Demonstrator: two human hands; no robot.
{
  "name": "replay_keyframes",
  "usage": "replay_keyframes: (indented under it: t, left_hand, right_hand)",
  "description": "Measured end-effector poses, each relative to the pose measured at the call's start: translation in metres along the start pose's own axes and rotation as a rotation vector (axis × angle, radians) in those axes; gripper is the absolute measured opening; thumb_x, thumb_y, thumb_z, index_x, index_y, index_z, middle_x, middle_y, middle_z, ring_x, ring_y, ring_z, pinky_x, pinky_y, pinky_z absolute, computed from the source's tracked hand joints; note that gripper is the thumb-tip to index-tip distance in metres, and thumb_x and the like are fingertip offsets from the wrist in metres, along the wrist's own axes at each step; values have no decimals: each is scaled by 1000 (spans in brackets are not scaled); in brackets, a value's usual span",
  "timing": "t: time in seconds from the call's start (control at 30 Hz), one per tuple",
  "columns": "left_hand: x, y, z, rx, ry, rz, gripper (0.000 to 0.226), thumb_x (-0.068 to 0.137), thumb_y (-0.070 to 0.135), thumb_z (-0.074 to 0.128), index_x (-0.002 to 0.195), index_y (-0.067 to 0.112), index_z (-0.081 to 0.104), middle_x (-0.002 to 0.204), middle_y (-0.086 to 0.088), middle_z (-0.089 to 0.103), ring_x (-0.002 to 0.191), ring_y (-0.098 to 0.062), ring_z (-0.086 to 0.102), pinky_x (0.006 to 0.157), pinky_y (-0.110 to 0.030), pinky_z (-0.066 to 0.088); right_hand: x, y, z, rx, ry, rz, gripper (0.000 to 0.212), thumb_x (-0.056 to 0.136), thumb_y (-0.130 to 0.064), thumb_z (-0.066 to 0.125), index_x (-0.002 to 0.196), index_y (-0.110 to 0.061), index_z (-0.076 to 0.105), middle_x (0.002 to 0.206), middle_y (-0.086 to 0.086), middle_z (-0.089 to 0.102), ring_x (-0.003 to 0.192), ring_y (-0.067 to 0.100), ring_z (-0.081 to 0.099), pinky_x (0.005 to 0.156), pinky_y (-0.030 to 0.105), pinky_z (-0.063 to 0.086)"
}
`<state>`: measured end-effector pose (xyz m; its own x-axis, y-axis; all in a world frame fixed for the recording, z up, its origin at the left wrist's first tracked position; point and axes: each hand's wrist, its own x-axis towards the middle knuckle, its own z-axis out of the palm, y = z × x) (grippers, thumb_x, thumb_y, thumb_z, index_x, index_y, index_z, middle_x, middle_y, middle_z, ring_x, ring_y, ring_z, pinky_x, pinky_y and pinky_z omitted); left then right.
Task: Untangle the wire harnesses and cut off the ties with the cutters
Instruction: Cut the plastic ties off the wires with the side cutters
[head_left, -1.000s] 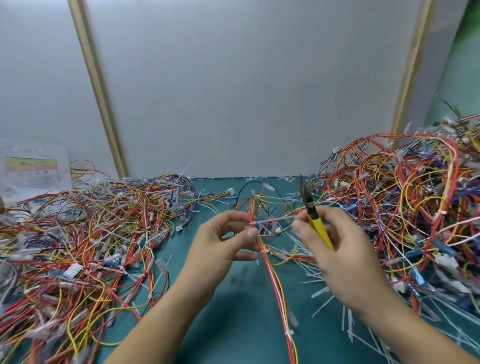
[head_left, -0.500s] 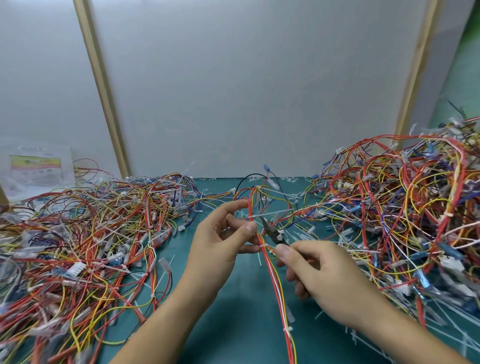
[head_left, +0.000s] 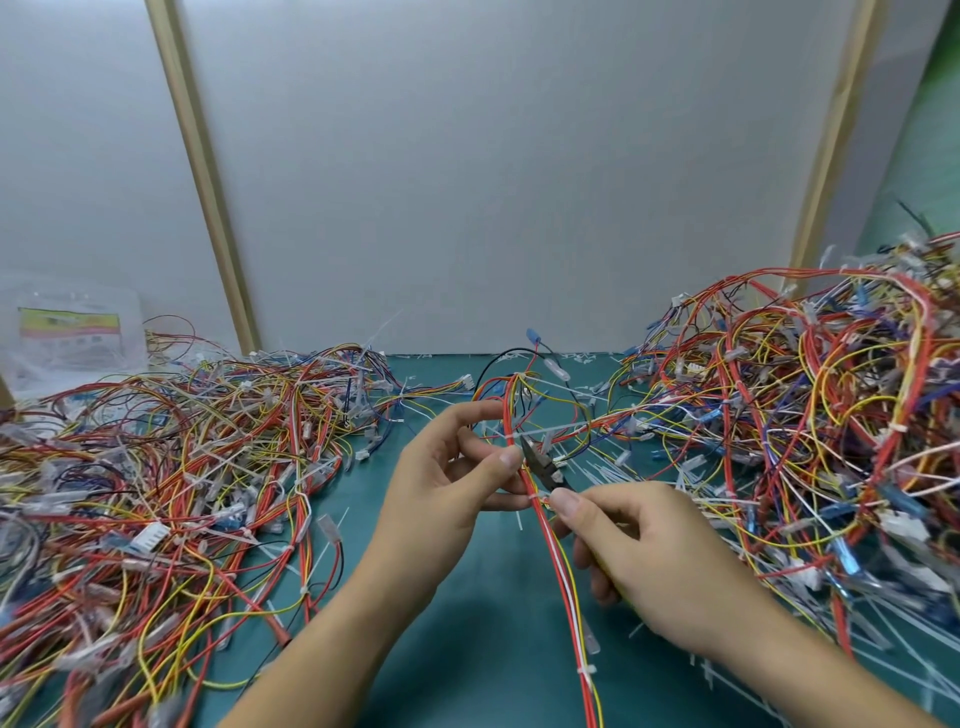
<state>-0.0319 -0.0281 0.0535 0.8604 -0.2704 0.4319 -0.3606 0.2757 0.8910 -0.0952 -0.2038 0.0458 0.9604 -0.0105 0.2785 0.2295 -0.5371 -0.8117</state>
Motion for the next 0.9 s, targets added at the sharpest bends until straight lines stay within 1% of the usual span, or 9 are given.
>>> replay_keyframes:
  t: [0.13, 0.23, 0.3, 0.43, 0.53, 0.67, 0.73, 0.83, 0.9]
  left_hand:
    - [-1, 1, 0, -4, 0, -1, 30, 90, -5, 62, 117, 7, 62, 65, -1, 54, 69, -17, 66, 65, -31, 59]
    - [0, 1, 0, -4, 1, -2, 30, 89, -5, 63, 117, 6, 63, 65, -1, 54, 69, -17, 66, 64, -31, 59]
    - [0, 1, 0, -4, 3, -4, 29, 90, -4, 63, 117, 7, 63, 65, -2, 55, 68, -17, 66, 64, -31, 59]
    - [0, 1, 0, -8, 3, -5, 28, 89, -4, 64, 116, 7, 63, 65, -1, 55, 68, -18, 67, 63, -31, 59]
    - [0, 0, 0, -8, -1, -7, 28, 89, -4, 64, 115, 7, 63, 64, -1, 56, 67, -17, 67, 63, -30, 59]
    - [-1, -1, 0, 1, -4, -8, 28, 89, -4, 64, 115, 7, 63, 65, -3, 57, 67, -17, 67, 63, -31, 59]
    - [0, -1, 0, 2, -5, -9, 28, 89, -4, 64, 115, 7, 63, 65, -3, 57, 68, -18, 67, 63, -31, 59]
    - [0, -2, 0, -1, -8, -14, 28, 89, -5, 64, 116, 5, 62, 65, -3, 57, 68, -18, 66, 63, -31, 59]
    - [0, -2, 0, -2, -10, -16, 29, 89, -5, 64, 116, 5, 62, 65, -3, 57, 68, -18, 66, 64, -31, 59]
  right_hand:
    - [0, -2, 0, 19, 4, 8, 54, 81, -74, 46, 78, -25, 68, 62, 6, 64, 47, 14, 61, 49, 27, 47]
    - [-1, -3, 0, 21, 1, 13, 48, 89, -68, 49, 75, -27, 68, 55, -1, 62, 45, 11, 60, 47, 23, 46]
    - [-2, -3, 0, 37, -1, 38, 44, 92, -64, 51, 75, -28, 69, 54, -2, 63, 45, 13, 61, 46, 24, 45]
    - [-1, -5, 0, 87, -33, 83, 50, 88, -69, 51, 76, -25, 70, 56, 3, 65, 46, 19, 63, 46, 27, 46]
    - [0, -5, 0, 127, -45, 112, 54, 80, -73, 51, 76, -24, 71, 60, 11, 66, 48, 25, 64, 48, 35, 51]
    - [0, -6, -1, 154, -53, 124, 49, 89, -67, 54, 77, -23, 72, 64, 14, 66, 49, 28, 63, 50, 40, 53]
    - [-1, -7, -1, 151, -56, 128, 49, 86, -66, 53, 75, -22, 72, 63, 13, 64, 48, 29, 62, 48, 37, 51]
    - [-1, -8, -1, 157, -47, 132, 49, 82, -66, 53, 72, -21, 71, 58, 5, 61, 46, 24, 60, 45, 32, 50]
    - [0, -9, -2, 150, -46, 131, 49, 85, -64, 54, 73, -20, 71, 58, 4, 61, 46, 24, 60, 45, 32, 51]
